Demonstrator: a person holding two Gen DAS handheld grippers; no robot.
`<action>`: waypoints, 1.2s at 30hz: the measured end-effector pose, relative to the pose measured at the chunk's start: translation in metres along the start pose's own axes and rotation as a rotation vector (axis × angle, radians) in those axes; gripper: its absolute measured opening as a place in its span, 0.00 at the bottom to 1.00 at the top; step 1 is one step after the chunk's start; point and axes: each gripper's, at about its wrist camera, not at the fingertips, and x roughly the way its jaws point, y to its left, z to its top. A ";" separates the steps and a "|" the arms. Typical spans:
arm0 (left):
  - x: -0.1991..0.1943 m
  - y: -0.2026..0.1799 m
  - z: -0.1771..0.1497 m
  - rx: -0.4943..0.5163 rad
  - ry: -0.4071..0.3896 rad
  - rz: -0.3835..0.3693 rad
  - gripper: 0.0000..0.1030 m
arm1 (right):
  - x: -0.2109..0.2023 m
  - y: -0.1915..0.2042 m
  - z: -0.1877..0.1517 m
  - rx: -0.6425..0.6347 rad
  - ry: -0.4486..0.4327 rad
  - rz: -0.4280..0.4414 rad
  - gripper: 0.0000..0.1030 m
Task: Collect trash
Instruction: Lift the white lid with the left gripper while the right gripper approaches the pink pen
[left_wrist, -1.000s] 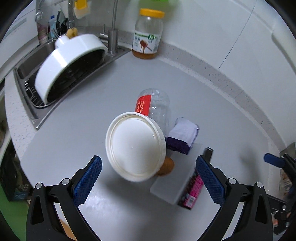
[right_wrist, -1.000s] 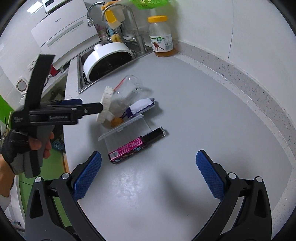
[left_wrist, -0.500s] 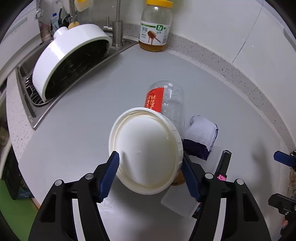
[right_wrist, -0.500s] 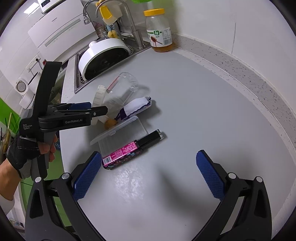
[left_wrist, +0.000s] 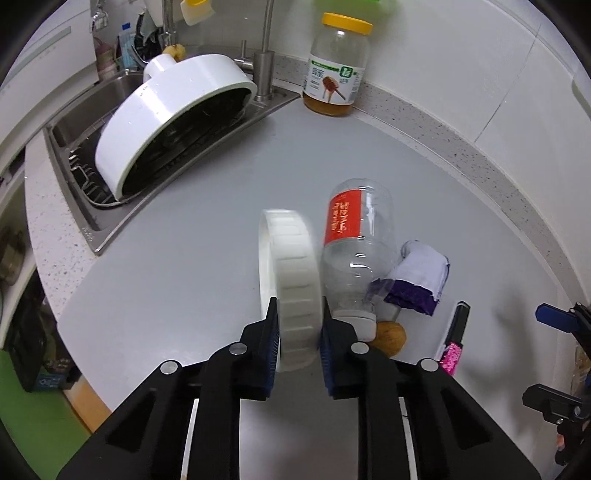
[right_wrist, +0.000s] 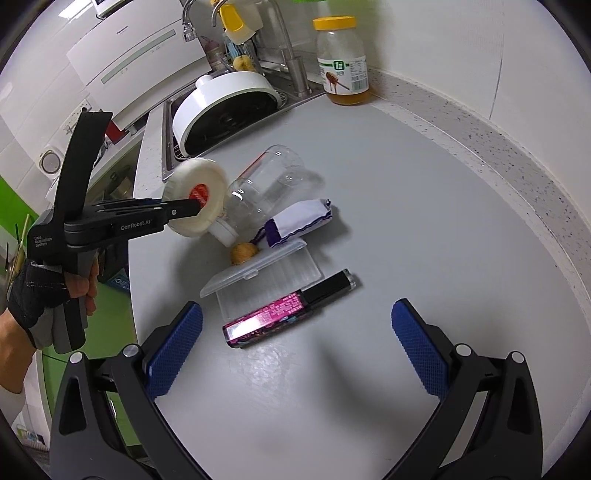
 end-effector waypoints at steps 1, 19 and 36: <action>0.000 0.002 0.000 -0.003 -0.001 -0.010 0.17 | 0.000 0.000 0.000 0.001 0.001 0.000 0.97; -0.067 0.017 -0.012 0.008 -0.102 -0.018 0.17 | 0.047 0.016 -0.005 0.018 0.107 -0.018 0.97; -0.076 0.038 -0.024 -0.007 -0.110 -0.050 0.17 | 0.083 0.011 -0.015 0.204 0.134 -0.103 0.60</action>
